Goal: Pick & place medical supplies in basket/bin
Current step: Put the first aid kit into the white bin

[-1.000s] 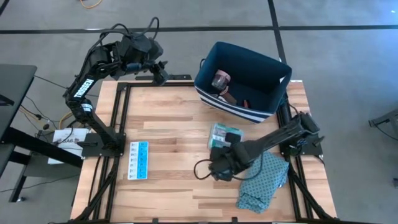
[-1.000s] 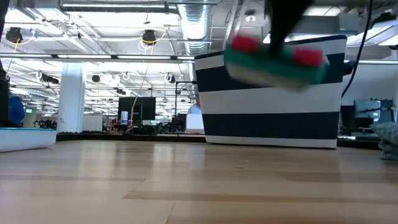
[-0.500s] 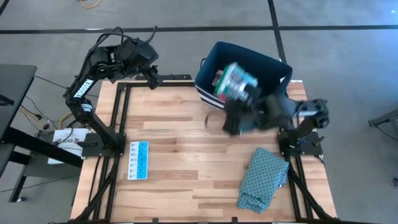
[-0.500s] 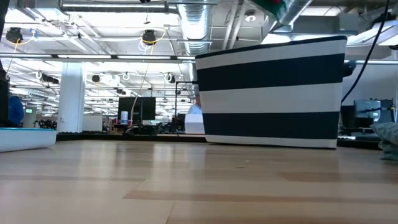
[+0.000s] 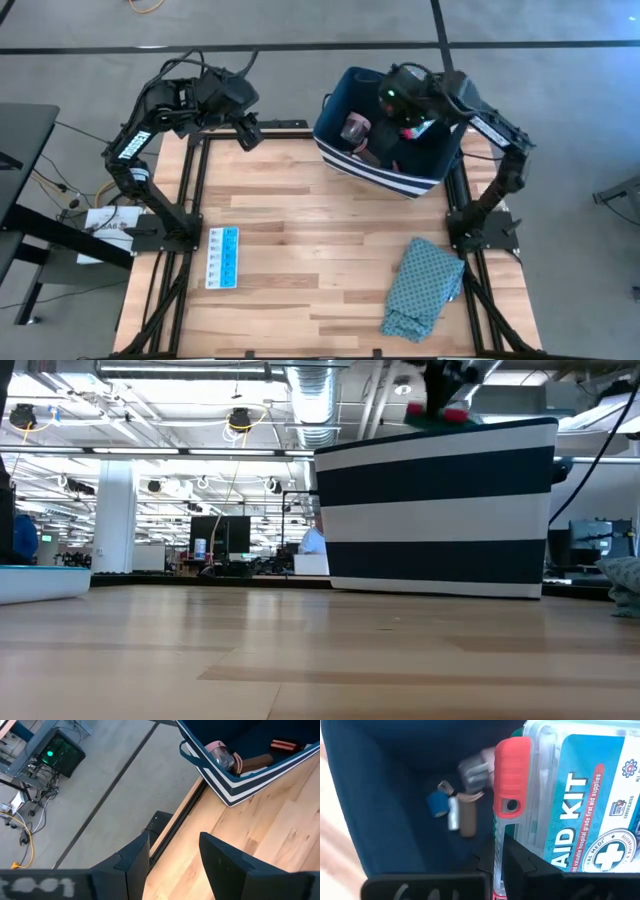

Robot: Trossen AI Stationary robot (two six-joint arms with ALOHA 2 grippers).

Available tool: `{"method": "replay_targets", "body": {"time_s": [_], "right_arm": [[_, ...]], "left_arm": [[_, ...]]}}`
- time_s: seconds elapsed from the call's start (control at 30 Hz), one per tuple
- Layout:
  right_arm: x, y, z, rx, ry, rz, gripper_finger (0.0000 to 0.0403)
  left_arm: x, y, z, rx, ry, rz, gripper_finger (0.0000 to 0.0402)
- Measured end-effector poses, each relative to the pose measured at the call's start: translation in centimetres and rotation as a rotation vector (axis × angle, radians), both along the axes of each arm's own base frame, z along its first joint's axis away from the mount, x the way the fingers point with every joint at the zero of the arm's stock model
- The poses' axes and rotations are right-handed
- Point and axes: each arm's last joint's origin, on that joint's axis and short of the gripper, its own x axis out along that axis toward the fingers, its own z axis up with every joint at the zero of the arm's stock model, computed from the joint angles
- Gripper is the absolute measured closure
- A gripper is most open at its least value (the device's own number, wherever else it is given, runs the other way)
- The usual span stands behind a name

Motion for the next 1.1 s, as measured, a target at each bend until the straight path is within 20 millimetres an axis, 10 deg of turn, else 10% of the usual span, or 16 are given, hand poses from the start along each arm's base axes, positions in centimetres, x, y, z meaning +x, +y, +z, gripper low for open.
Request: {"method": "replay_targets", "body": {"time_s": [0.7,1.1], "right_arm": [[7.7,-10.3,-14.4,0.429,0.303,0.118,0.0335],[5.6,-10.3,-11.4,0.391,0.249,0.205,0.0302]], "left_arm": [[0.0,-0.1,0.0,-0.012,-0.018,0.014,0.0236],[0.0,-0.1,0.0,-0.01,-0.015,0.009,0.0236]]}}
